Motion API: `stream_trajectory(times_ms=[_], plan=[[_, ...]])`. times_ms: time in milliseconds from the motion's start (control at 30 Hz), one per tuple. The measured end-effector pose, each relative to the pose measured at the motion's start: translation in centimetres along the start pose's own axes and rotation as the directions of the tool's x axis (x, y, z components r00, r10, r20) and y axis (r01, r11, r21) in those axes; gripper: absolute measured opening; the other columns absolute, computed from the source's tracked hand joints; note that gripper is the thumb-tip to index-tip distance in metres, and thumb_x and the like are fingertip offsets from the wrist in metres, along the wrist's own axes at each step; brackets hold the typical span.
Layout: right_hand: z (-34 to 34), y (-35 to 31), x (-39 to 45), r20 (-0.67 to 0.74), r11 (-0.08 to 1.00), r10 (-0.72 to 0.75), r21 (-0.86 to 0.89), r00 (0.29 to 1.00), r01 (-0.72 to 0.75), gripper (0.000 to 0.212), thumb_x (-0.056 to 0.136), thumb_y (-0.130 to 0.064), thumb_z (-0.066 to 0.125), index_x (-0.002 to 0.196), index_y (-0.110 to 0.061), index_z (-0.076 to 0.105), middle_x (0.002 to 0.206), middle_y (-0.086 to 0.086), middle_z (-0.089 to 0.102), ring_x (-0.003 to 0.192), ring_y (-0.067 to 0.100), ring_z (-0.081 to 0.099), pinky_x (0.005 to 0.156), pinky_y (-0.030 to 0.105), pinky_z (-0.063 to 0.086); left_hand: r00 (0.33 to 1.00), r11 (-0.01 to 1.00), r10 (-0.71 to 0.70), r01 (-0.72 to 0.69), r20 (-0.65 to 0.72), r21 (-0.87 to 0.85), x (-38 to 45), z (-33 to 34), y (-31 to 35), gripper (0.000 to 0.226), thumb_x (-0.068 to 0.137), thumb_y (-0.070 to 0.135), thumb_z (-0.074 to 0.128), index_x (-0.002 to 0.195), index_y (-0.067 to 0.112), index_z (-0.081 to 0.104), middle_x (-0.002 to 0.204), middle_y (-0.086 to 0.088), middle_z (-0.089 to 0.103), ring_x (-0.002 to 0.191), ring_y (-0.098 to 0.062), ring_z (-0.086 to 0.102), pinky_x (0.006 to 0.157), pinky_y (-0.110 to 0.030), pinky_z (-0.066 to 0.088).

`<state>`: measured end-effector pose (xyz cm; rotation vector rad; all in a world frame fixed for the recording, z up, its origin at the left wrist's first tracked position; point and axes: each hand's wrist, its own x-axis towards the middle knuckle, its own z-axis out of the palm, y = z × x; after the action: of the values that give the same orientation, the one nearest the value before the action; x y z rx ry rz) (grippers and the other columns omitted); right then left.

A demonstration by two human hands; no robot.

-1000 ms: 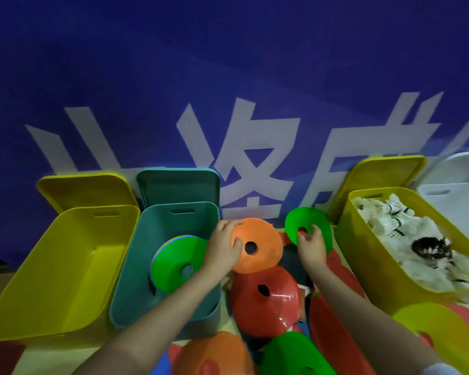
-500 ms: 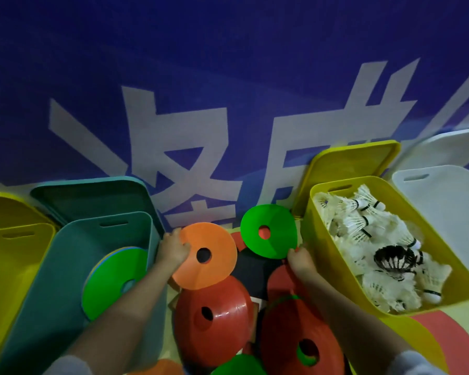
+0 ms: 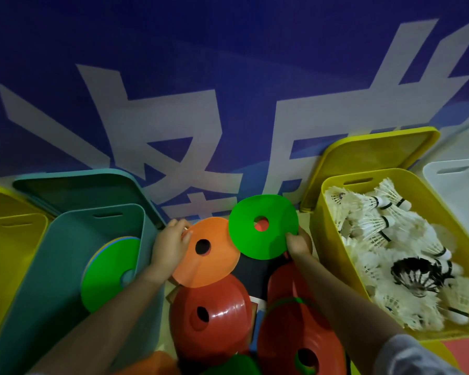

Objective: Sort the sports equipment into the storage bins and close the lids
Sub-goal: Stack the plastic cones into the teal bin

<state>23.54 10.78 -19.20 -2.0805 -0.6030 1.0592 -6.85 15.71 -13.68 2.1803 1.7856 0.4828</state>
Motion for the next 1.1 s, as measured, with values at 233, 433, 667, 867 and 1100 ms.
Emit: stream_trajectory(times_ms=[233,433,667,867,1100], plan=[[-1.6,0.9,-3.2,-0.024,0.981,-0.179,-0.086,0.984,0.177,0.033,0.095,-0.006,0.042,0.127,-0.006,0.048,0.119,0.017,0.059,0.109,0.035,0.056,0.084,0.034,0.042,0.975,0.983,0.164,-0.174,-0.149,-0.056,-1.7,-2.7,0.7,0.030,0.094,0.021,0.052,0.121,0.023,0.065,0.111,0.000,0.067,0.094,-0.022,0.065,0.075,-0.033,0.053],[-3.4,0.4,-8.5,-0.172,0.939,-0.344,-0.070,0.923,0.337,0.037,0.095,-0.001,0.042,0.132,-0.001,0.042,0.119,0.022,0.060,0.109,0.038,0.057,0.079,0.030,0.041,0.959,0.981,0.131,-0.162,-0.253,-0.106,-3.9,-5.8,1.3,0.027,0.095,0.015,0.054,0.120,0.020,0.065,0.113,-0.003,0.069,0.094,-0.023,0.067,0.074,-0.029,0.049],[-4.6,-2.0,-14.0,-0.276,0.878,-0.463,-0.017,0.842,0.478,0.036,0.097,-0.006,0.042,0.134,-0.006,0.045,0.121,0.019,0.060,0.110,0.035,0.056,0.080,0.029,0.038,0.957,0.858,-0.132,-0.021,-0.259,-0.514,-5.4,-11.9,-0.2,0.028,0.097,0.010,0.046,0.120,0.014,0.062,0.111,0.001,0.065,0.097,-0.014,0.057,0.078,-0.025,0.041],[-2.7,-4.9,-18.2,-0.271,0.823,-0.551,-0.017,0.789,0.568,0.039,0.093,-0.006,0.049,0.131,-0.013,0.048,0.122,0.011,0.060,0.111,0.030,0.056,0.084,0.032,0.042,0.931,0.732,-0.332,0.154,-0.150,-0.664,-5.7,-15.6,-7.4,0.031,0.096,0.013,0.047,0.124,0.017,0.059,0.112,0.001,0.061,0.103,-0.021,0.057,0.088,-0.040,0.046],[2.9,-6.5,-21.3,-0.235,0.832,-0.523,0.068,0.819,0.551,0.035,0.094,-0.004,0.045,0.127,-0.013,0.051,0.114,0.011,0.063,0.091,0.021,0.058,0.074,0.034,0.046,0.875,0.686,-0.484,0.358,-0.029,-0.634,-6.8,-17.1,-16.9,0.034,0.090,0.001,0.046,0.120,0.008,0.059,0.121,-0.019,0.061,0.105,-0.036,0.057,0.084,-0.044,0.047]])
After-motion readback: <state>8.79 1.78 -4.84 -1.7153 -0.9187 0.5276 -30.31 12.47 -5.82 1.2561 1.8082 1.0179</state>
